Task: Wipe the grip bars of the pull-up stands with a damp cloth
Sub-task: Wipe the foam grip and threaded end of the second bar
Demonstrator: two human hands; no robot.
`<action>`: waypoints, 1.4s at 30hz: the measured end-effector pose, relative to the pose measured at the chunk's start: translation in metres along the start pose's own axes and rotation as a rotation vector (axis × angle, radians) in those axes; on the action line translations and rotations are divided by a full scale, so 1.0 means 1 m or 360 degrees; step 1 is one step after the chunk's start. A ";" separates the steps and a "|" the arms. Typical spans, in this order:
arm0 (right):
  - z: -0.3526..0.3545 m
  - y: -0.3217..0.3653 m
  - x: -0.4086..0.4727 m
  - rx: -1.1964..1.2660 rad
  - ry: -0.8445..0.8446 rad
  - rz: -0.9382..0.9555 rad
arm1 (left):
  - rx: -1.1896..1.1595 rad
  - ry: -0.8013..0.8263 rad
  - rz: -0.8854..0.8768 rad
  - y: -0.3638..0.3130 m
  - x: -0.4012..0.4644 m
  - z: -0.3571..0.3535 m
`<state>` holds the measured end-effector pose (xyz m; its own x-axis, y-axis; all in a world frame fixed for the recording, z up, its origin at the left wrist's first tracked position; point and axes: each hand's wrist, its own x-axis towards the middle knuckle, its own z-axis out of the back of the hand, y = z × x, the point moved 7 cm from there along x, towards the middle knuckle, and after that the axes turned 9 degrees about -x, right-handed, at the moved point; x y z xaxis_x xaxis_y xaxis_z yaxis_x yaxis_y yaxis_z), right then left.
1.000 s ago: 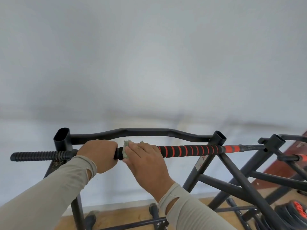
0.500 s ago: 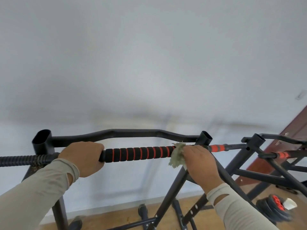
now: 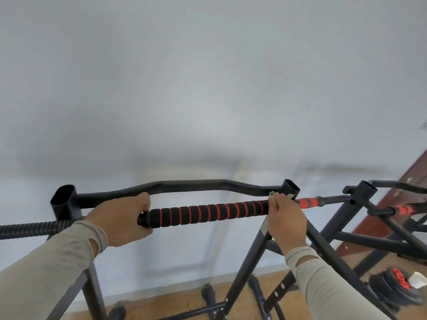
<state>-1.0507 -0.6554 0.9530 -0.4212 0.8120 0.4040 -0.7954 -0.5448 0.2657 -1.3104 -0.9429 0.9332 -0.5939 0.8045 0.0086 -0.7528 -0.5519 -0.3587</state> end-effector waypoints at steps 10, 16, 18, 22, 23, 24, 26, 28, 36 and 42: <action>-0.020 0.157 -0.081 0.0123 -0.0204 0.0678 | -0.0220 -0.0244 -0.0092 0.000 -0.011 0.011; -0.041 0.243 -0.141 0.0341 -0.0239 0.1296 | -0.0058 -0.0253 -0.0191 0.000 -0.005 0.009; -0.042 0.237 -0.141 0.0216 -0.0248 0.1520 | -0.0040 -0.0234 -0.0246 0.000 -0.005 0.008; -0.030 0.210 -0.116 0.0076 -0.0189 0.1752 | -0.0023 -0.0157 -0.0279 0.003 -0.005 0.006; -0.028 0.202 -0.109 0.0046 -0.0172 0.1755 | -0.0012 -0.0120 -0.0284 0.003 -0.005 0.005; -0.027 0.192 -0.103 0.0005 -0.0158 0.1745 | 0.0003 -0.0088 -0.0292 0.003 -0.004 0.005; -0.027 0.163 -0.086 -0.0101 -0.0157 0.1694 | 0.0039 -0.0061 -0.0328 0.002 -0.004 0.004; -0.024 0.126 -0.066 -0.0213 -0.0179 0.1624 | 0.0075 -0.0052 -0.0359 0.002 -0.004 0.004; 0.007 -0.042 0.017 -0.0689 0.0121 0.0718 | 0.0127 -0.0012 -0.0318 -0.001 -0.004 0.003; 0.001 -0.043 0.020 -0.0472 0.0062 0.0399 | 0.0153 -0.0287 -0.0282 -0.010 -0.018 -0.006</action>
<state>-1.0241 -0.6156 0.9510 -0.6303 0.6718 0.3891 -0.7547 -0.6478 -0.1039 -1.2907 -0.9506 0.9310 -0.4851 0.8430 0.2323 -0.8678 -0.4313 -0.2469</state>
